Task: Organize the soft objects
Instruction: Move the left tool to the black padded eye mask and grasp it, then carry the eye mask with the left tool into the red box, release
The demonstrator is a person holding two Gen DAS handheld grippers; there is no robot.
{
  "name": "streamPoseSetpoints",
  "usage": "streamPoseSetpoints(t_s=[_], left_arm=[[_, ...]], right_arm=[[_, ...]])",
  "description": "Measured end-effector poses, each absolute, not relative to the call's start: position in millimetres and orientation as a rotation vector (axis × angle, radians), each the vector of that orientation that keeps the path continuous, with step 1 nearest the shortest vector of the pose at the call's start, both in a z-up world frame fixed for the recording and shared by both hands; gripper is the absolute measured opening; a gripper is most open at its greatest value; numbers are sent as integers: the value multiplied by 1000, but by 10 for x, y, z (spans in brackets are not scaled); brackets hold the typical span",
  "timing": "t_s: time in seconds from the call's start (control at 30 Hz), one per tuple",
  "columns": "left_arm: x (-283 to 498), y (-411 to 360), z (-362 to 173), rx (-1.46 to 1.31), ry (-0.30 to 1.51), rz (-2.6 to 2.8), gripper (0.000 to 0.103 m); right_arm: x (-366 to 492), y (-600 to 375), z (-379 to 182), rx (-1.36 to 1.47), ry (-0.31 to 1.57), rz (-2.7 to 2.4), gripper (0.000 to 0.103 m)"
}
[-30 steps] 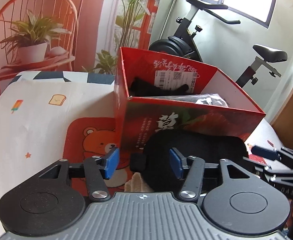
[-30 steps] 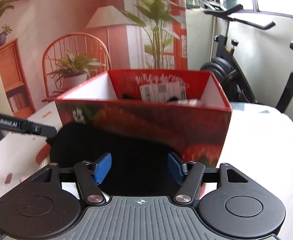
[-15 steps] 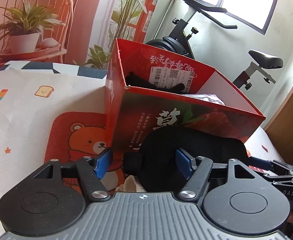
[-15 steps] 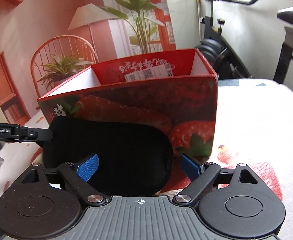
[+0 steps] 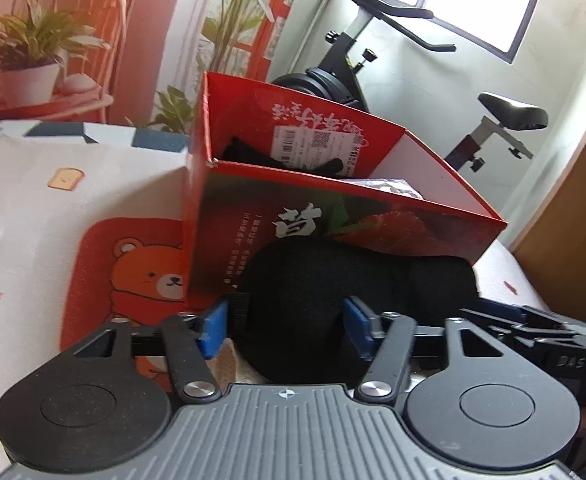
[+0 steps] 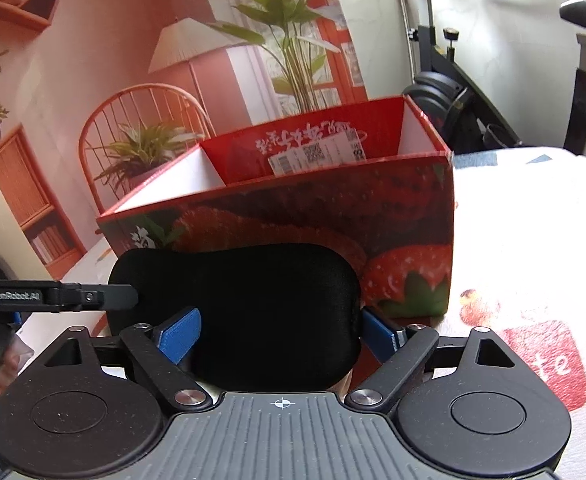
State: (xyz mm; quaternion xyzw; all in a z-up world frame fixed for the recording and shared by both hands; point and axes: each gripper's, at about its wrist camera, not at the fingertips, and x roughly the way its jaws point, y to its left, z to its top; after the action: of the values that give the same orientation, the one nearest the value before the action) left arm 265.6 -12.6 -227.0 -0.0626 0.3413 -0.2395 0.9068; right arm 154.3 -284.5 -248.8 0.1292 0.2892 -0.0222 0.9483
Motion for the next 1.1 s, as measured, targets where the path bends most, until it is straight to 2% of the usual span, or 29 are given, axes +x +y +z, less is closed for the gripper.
streamPoseSetpoints(t_s=[0.07,0.17,0.27,0.33,0.47,0.57,0.63,0.73,1.1], left_arm=[[2626,-125,-2238,-116,699,-481,51],[2564,-95,-2189,-106,689,-472,42],[2472,-75,-2134,-108,676,-471,36],[2423,-61,-2099,-121,672,-488,34],[2326,-68,-2047,-154,666,-531,30],[2259,-138,-2052,-141,670,-544,28],[2219,-177,-2061,-125,670,-533,19],[2155,-169,-2059,-118,660,-510,13],[1834,-62,-2022,-143,626,-458,11]], right_arm=[[1515,-2846,-2439,266,583,-49,81],[1457,-2847,-2382,279,571,-51,72],[1387,-2832,-2341,284,560,-49,60],[1348,-2826,-2326,289,564,-34,47],[1296,-2798,-2304,270,581,-20,28],[1267,-2784,-2287,281,579,-17,23],[1257,-2761,-2277,276,579,-14,19],[1227,-2707,-2248,261,572,0,15],[1091,-2517,-2152,216,538,48,13]])
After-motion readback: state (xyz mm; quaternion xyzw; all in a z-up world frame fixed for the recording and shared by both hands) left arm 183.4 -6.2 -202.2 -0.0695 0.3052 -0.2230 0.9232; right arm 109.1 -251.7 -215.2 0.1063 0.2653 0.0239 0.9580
